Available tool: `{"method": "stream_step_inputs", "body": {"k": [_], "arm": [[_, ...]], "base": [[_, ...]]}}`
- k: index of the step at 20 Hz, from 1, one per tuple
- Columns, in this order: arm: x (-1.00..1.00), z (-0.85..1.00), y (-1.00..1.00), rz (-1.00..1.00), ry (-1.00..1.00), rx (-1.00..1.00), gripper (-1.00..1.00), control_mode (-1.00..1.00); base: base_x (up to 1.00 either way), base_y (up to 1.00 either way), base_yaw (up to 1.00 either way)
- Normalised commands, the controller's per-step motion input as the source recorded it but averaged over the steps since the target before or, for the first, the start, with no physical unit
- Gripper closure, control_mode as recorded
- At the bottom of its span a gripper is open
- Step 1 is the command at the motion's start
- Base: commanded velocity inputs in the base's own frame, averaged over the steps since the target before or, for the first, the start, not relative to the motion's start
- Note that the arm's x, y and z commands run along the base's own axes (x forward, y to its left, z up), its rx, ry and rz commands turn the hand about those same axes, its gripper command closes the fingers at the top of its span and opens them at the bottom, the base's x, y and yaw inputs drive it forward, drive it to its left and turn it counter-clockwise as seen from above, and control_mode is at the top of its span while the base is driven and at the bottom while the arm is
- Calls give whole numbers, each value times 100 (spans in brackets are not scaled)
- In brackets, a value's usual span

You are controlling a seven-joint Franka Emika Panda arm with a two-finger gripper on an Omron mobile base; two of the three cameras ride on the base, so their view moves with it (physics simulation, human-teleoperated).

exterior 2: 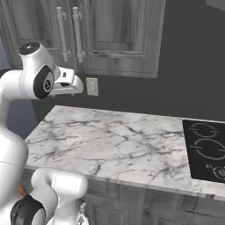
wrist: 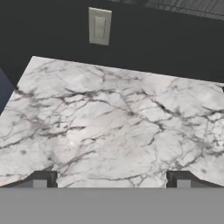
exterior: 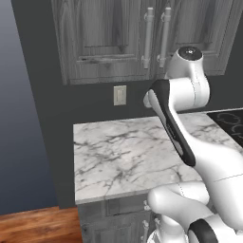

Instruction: Move the bowls from the cabinet to the plates on the dining table.

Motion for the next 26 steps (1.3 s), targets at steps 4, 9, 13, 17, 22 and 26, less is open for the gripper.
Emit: {"method": "stream_step_inputs", "body": {"k": [4,9,13,17,22,26], "arm": [[-5,29,0,1,-10,-2,-100,-100],[-3,30,0,2,-13,-3,-100,-100],[-1,28,3,1,-13,-4,-100,-100],[0,27,5,3,-10,-1,-100,-100],[0,30,0,1,-10,-2,-100,-100],[1,26,0,2,-10,0,-100,-100]], "base": [[0,0,0],[0,0,0],[0,0,0],[0,0,0],[0,0,0],[0,0,0]]}}
